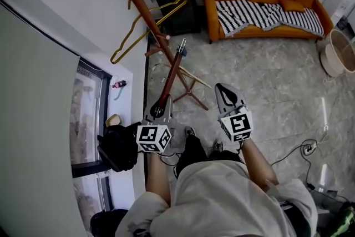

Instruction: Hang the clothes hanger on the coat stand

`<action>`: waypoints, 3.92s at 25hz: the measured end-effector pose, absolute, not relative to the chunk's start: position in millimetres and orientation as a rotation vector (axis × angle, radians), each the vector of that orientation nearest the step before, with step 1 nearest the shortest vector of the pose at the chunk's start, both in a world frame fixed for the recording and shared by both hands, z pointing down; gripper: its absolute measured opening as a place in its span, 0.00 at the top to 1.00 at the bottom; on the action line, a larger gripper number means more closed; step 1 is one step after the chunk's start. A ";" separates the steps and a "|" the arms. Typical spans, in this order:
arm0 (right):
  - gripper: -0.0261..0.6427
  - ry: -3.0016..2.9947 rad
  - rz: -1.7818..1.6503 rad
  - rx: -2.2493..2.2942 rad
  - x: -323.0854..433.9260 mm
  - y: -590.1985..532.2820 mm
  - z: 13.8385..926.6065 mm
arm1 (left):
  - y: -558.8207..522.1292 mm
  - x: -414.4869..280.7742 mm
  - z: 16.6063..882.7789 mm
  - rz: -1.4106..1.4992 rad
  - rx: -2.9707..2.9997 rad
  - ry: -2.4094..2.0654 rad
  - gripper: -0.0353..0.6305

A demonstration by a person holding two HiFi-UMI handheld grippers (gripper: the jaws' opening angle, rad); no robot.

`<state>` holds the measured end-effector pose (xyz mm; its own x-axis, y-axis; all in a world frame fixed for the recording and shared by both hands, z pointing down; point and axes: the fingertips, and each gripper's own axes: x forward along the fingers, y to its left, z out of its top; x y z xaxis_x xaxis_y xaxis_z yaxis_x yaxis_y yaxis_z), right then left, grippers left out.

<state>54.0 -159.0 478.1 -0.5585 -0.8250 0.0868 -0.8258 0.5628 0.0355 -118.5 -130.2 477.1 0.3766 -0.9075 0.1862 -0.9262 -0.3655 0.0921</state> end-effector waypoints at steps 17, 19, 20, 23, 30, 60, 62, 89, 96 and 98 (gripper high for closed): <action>0.95 -2.589 0.059 1.549 47.9 -217.1 487.9 | -220.0 -120.6 474.3 0.207 2.553 -1.498 0.85; 0.95 -2.574 0.064 1.569 47.0 -222.0 489.9 | -229.0 -119.2 475.7 0.215 2.570 -1.467 0.85; 0.95 -2.566 0.068 1.579 46.8 -224.6 491.1 | -233.6 -118.6 476.8 0.219 2.577 -1.453 0.85; 0.95 -2.542 0.080 1.606 48.1 -233.5 493.7 | -246.9 -117.1 480.0 0.225 2.588 -1.418 0.85; 0.95 -2.501 0.110 1.664 55.4 -248.3 497.2 | -267.1 -114.3 485.3 0.232 2.605 -1.362 0.85; 0.95 -2.465 0.161 1.654 40.2 -281.0 517.2 | -298.3 -125.0 510.1 0.246 2.593 -1.309 0.85; 0.95 -2.464 0.167 1.650 37.6 -283.5 518.7 | -300.2 -127.8 512.6 0.247 2.588 -1.306 0.85; 0.95 -2.451 0.219 1.623 19.5 -300.5 534.5 | -318.2 -151.6 543.0 0.293 2.543 -1.304 0.85; 0.95 -2.457 0.224 1.611 18.9 -296.1 536.5 | -318.0 -153.1 544.4 0.306 2.541 -1.347 0.85; 0.95 -2.458 0.222 1.608 19.0 -295.9 536.6 | -318.0 -153.6 544.8 0.308 2.536 -1.353 0.85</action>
<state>19.0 -295.9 536.6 -0.3905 -0.8877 0.2439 -0.9170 0.3983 -0.0185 -153.6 -318.0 544.8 0.5466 -0.7818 0.3000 -0.8347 -0.5377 0.1194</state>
